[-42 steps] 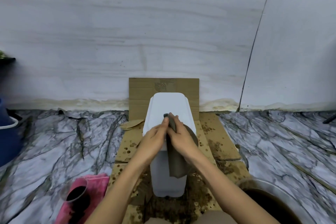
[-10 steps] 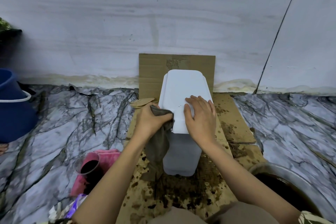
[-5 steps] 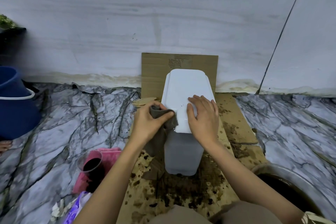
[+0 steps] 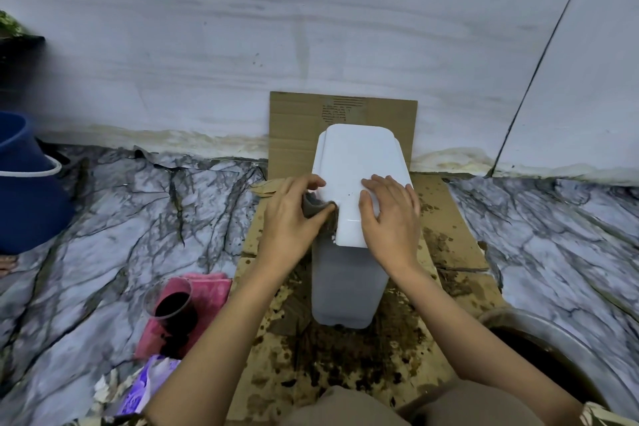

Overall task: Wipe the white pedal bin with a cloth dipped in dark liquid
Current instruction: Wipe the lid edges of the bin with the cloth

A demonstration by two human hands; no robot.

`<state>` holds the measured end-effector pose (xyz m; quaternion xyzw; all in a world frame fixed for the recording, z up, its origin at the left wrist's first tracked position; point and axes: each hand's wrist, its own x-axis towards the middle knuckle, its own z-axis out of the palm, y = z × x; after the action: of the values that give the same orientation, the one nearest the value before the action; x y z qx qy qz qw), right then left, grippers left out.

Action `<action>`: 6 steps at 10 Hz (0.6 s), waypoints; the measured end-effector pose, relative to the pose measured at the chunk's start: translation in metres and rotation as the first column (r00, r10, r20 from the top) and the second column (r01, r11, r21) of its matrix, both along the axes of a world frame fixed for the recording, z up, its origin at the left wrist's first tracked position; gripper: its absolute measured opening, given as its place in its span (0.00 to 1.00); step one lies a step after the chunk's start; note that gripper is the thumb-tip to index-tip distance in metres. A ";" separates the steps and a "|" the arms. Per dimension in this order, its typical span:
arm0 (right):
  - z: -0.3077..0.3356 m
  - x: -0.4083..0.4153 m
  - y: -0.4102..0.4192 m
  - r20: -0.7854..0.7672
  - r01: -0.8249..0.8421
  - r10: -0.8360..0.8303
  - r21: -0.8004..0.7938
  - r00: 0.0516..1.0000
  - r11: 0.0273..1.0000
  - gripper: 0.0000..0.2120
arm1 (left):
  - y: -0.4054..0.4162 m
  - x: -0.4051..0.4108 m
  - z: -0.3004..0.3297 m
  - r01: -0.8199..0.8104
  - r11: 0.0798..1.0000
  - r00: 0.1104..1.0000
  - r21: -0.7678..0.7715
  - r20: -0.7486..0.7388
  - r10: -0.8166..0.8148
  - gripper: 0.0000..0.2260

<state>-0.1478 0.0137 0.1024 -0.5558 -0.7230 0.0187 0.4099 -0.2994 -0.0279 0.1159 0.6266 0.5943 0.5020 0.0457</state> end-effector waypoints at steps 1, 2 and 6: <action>-0.001 0.000 -0.001 -0.001 -0.004 0.004 0.002 1.000 1.000 0.15 | -0.002 -0.004 -0.006 -0.087 0.995 0.994 0.058 0.077 0.083 0.09; -0.001 0.000 -0.001 0.005 -0.002 0.002 0.002 1.000 1.000 0.15 | 0.001 -0.001 -0.010 -0.066 0.995 0.998 0.073 0.016 0.065 0.08; -0.002 -0.001 -0.001 -0.017 0.000 0.001 0.022 1.000 1.000 0.14 | -0.004 -0.002 -0.022 0.202 0.975 0.966 -0.091 0.185 -0.183 0.05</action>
<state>-0.1484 0.0128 0.1003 -0.5509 -0.7197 0.0155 0.4223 -0.3013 -0.0314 0.0935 0.6312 0.5508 0.5155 0.1806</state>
